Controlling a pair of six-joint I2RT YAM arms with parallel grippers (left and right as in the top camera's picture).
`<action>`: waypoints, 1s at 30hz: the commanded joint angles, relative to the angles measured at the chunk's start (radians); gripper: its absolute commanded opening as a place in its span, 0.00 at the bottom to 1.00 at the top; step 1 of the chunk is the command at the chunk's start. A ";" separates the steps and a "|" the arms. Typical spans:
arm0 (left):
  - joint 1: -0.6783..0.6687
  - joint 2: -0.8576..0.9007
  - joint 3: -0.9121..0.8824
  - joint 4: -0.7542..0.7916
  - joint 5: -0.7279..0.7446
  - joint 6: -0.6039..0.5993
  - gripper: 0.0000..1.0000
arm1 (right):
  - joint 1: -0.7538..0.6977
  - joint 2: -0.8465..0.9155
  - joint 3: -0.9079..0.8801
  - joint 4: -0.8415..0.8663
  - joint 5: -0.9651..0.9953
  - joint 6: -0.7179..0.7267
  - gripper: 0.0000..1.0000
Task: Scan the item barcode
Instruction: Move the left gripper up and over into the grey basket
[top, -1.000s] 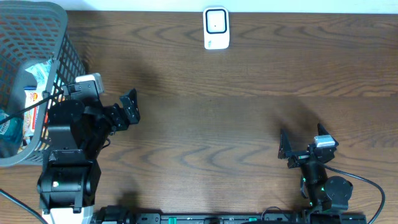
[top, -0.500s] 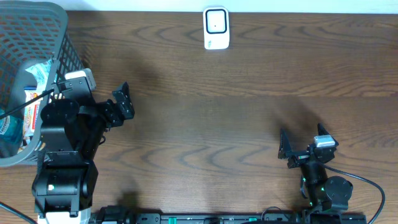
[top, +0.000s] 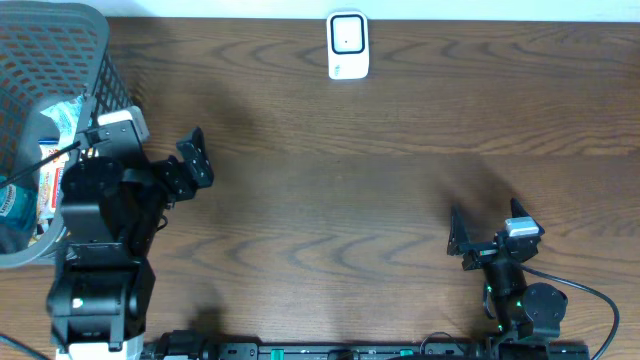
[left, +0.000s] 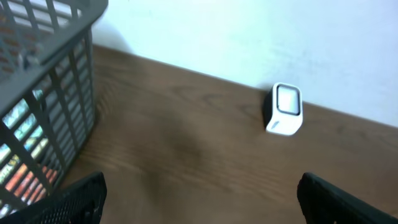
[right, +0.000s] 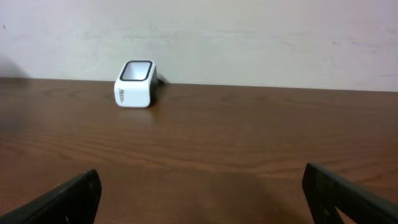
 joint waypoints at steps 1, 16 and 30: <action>0.003 0.002 0.102 -0.030 -0.009 -0.014 0.98 | 0.000 -0.002 -0.001 -0.003 0.009 0.014 0.99; 0.003 0.116 0.372 -0.263 -0.244 -0.103 0.98 | 0.000 -0.002 -0.001 -0.003 0.009 0.014 0.99; 0.003 0.125 0.373 -0.296 -0.220 -0.132 0.98 | 0.000 -0.002 -0.001 -0.003 0.009 0.014 0.99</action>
